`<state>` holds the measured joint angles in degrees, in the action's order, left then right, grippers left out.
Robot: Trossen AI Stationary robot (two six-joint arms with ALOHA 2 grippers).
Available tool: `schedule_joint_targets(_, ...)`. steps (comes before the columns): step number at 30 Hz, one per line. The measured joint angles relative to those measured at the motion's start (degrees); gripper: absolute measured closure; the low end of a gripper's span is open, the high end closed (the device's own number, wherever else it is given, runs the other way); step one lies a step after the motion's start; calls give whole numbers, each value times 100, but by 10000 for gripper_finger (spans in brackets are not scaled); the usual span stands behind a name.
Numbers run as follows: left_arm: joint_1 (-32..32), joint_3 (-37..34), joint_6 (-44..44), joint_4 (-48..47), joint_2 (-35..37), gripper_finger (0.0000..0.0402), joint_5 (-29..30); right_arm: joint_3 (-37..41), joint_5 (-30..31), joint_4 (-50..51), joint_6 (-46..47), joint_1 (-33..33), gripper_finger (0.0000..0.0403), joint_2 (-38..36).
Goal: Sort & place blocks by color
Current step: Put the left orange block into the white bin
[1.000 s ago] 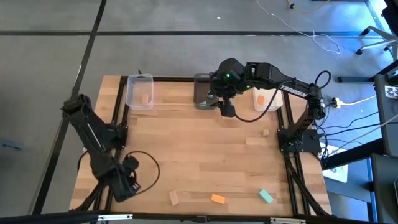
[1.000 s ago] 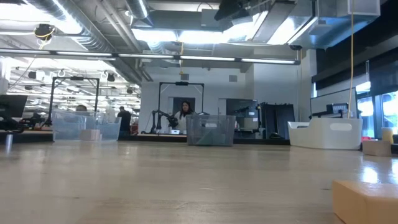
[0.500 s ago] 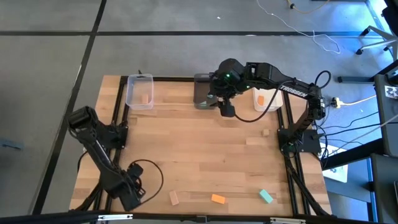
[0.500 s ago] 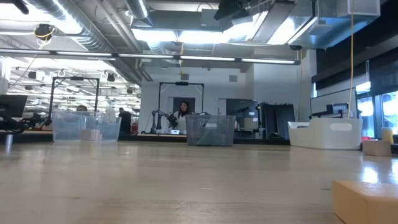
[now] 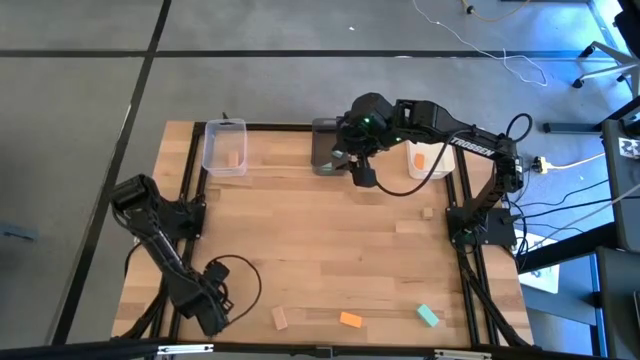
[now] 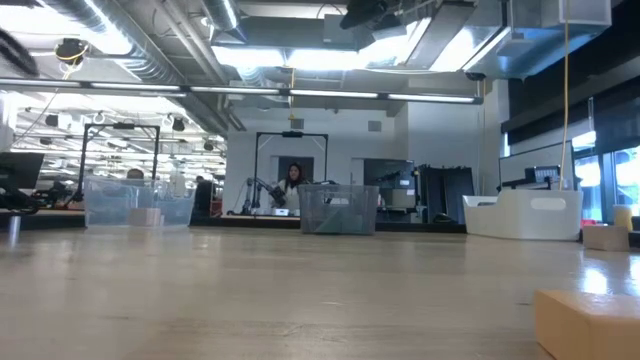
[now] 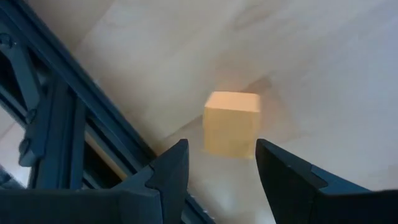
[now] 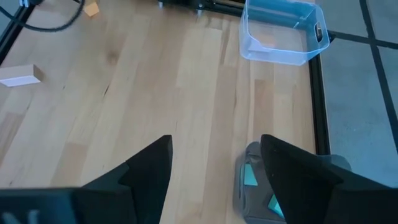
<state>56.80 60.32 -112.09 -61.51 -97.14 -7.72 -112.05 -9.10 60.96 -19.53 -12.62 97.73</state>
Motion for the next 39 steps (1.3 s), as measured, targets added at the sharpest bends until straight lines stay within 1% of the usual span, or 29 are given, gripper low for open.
schedule_joint_targets(5,0,-193,15,86,30,224,-38,0,0,-16,1,0,158,0)
schedule_joint_targets(9,0,-215,17,106,39,225,-40,0,0,-18,0,0,158,0)
schedule_joint_targets(15,2,-241,9,363,17,225,170,0,0,-42,2,0,158,0)
schedule_joint_targets(23,2,-385,-287,416,14,224,220,0,2,-61,-19,0,158,0)
schedule_joint_targets(28,0,-625,-300,806,48,224,146,0,2,-60,-20,0,158,0)
schedule_joint_targets(30,7,-700,-306,1004,-27,224,236,0,2,-60,-20,0,158,0)
schedule_joint_targets(39,-15,-847,-343,1317,35,225,329,0,44,-76,-20,2,158,0)
